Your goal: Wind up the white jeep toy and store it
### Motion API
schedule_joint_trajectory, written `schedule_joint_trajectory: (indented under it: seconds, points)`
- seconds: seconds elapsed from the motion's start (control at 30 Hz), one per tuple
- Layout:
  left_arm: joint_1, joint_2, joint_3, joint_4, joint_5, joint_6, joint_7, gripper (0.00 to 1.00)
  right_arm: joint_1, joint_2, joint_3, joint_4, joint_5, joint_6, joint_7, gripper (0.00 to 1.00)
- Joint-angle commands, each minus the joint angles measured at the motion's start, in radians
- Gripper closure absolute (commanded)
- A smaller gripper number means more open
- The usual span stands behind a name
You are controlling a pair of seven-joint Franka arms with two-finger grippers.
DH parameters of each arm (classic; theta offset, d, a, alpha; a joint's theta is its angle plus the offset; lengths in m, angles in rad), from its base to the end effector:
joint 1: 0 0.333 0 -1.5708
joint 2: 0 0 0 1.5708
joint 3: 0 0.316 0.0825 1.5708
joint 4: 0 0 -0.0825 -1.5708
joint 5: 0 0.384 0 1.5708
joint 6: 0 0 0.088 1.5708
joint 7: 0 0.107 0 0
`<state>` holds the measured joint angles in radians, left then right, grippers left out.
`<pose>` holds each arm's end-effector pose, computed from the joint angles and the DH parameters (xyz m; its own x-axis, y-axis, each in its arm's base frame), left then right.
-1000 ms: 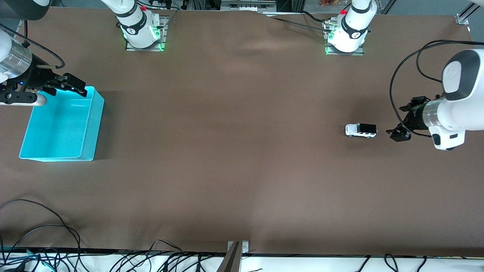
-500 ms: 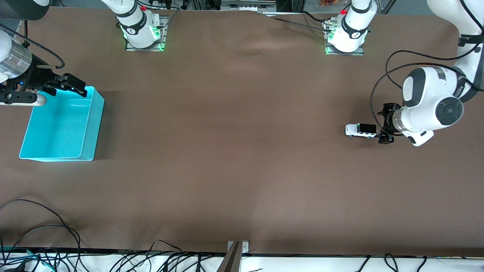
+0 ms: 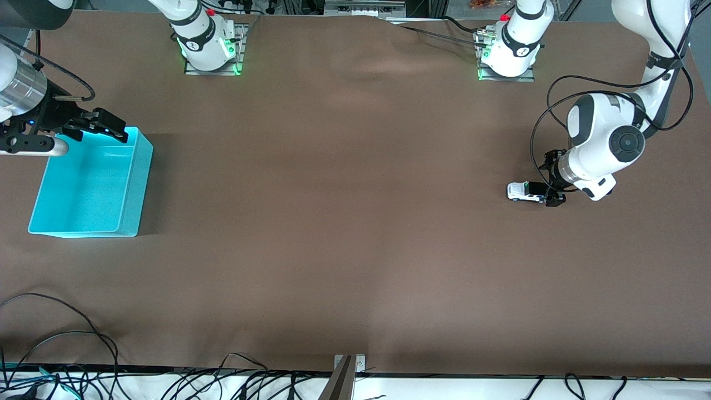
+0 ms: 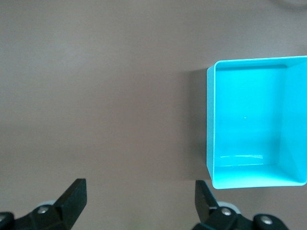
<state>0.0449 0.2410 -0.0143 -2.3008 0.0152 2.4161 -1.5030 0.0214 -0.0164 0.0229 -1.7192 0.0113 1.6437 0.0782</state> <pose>0.5140 0.0157 0.2326 0.0488 0.9988 -0.0033 0.9909 -0.0488 -0.1254 0.5498 0.0256 0.5695 0.9976 -0.0348 -0.0597 -0.0352 -0.9994 -0.0062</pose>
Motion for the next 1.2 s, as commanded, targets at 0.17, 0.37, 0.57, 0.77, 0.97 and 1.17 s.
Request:
schedule_joint_trajectory:
  seconds: [0.17,0.37,0.57,0.77,0.97,1.17]
  points:
    - [0.009,0.012,-0.006,-0.069,0.026,0.127,-0.036,0.00,0.003,0.010,0.002,0.023,-0.005,-0.002,-0.009,0.00]
    - [0.007,0.037,-0.006,-0.068,0.026,0.163,-0.053,0.09,0.003,0.010,0.002,0.024,-0.005,-0.002,-0.009,0.00]
    - [0.007,0.038,-0.007,-0.065,0.026,0.163,-0.060,0.35,0.003,0.010,0.002,0.024,-0.004,-0.001,-0.009,0.00]
    - [0.007,0.035,-0.007,-0.060,0.025,0.156,-0.066,0.75,0.003,0.010,0.002,0.024,-0.004,-0.001,-0.009,0.00]
    - [0.003,0.021,-0.009,-0.051,0.022,0.152,-0.079,0.90,0.003,0.010,0.002,0.024,-0.004,-0.001,-0.009,0.00]
    - [-0.011,-0.005,-0.056,-0.043,0.022,0.115,-0.163,0.90,0.003,0.010,0.000,0.023,-0.004,0.002,-0.011,0.00]
